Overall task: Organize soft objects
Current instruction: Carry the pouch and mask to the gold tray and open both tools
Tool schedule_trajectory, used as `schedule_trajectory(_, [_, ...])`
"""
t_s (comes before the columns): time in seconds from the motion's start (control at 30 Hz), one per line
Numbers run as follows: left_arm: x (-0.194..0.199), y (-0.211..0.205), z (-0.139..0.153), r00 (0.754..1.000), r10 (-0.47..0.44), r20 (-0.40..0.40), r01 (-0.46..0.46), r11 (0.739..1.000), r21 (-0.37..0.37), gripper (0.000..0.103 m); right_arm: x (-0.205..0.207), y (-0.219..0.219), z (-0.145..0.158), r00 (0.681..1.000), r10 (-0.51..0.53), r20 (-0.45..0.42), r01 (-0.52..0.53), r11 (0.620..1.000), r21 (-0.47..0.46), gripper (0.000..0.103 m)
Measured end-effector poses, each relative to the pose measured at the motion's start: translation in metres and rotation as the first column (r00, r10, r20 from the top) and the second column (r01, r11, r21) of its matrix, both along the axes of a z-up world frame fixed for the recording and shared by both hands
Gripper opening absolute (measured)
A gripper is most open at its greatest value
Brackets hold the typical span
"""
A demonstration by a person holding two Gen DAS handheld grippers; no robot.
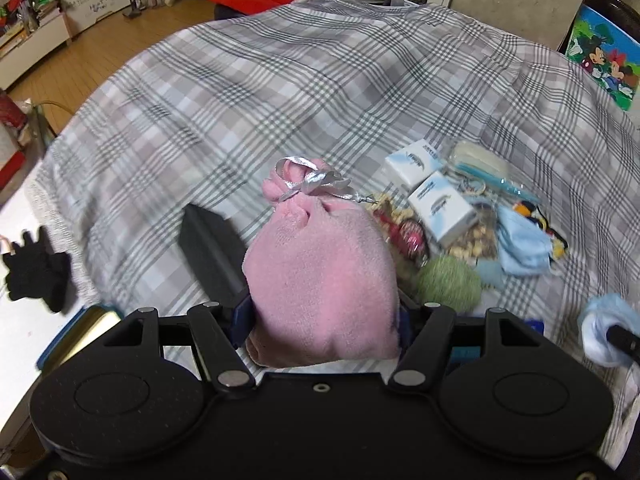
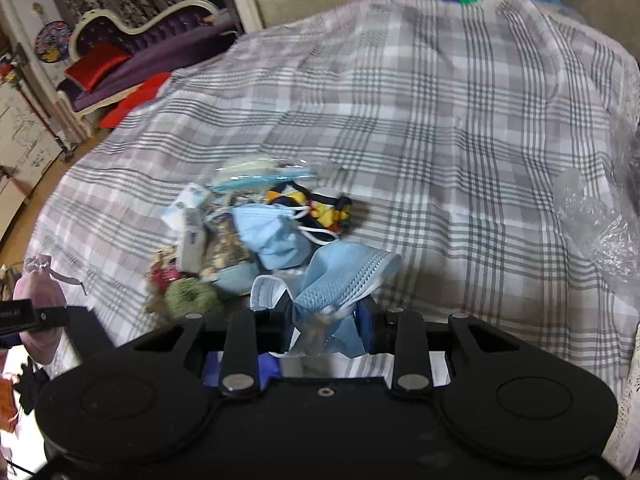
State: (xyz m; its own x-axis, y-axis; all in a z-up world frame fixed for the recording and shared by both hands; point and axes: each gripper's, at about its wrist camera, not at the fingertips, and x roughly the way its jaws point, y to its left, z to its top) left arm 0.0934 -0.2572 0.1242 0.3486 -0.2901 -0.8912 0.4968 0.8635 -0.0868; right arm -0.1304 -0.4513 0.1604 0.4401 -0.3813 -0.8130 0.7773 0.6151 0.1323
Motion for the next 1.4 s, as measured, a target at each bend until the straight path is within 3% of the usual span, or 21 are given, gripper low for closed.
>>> schedule_trajectory(0.27, [-0.032, 0.072, 0.001, 0.998, 0.066, -0.019, -0.066, 0.998, 0.012, 0.062, 0.003, 0.064, 0.015, 0.988, 0.155, 0.024, -0.156, 0.987, 0.026, 0.031])
schedule_trajectory(0.5, [-0.058, 0.143, -0.025, 0.983, 0.168, -0.078, -0.169, 0.986, 0.0, 0.062, 0.021, 0.142, 0.0, 0.941, 0.337, -0.013, -0.335, 0.939, 0.074, 0.031])
schedule_trajectory(0.83, [-0.081, 0.234, -0.065, 0.929, 0.341, -0.144, -0.343, 0.939, 0.009, 0.062, 0.044, 0.257, -0.035, 0.818, 0.568, -0.088, -0.556, 0.821, 0.126, 0.031])
schedule_trajectory(1.1, [-0.073, 0.277, -0.093, 0.877, 0.447, -0.177, -0.445, 0.894, 0.053, 0.062, 0.058, 0.316, -0.061, 0.726, 0.674, -0.136, -0.645, 0.736, 0.204, 0.03])
schedule_trajectory(1.4, [-0.04, 0.3, -0.116, 0.827, 0.52, -0.215, -0.514, 0.853, 0.089, 0.063, 0.088, 0.335, -0.071, 0.686, 0.704, -0.183, -0.669, 0.71, 0.221, 0.03])
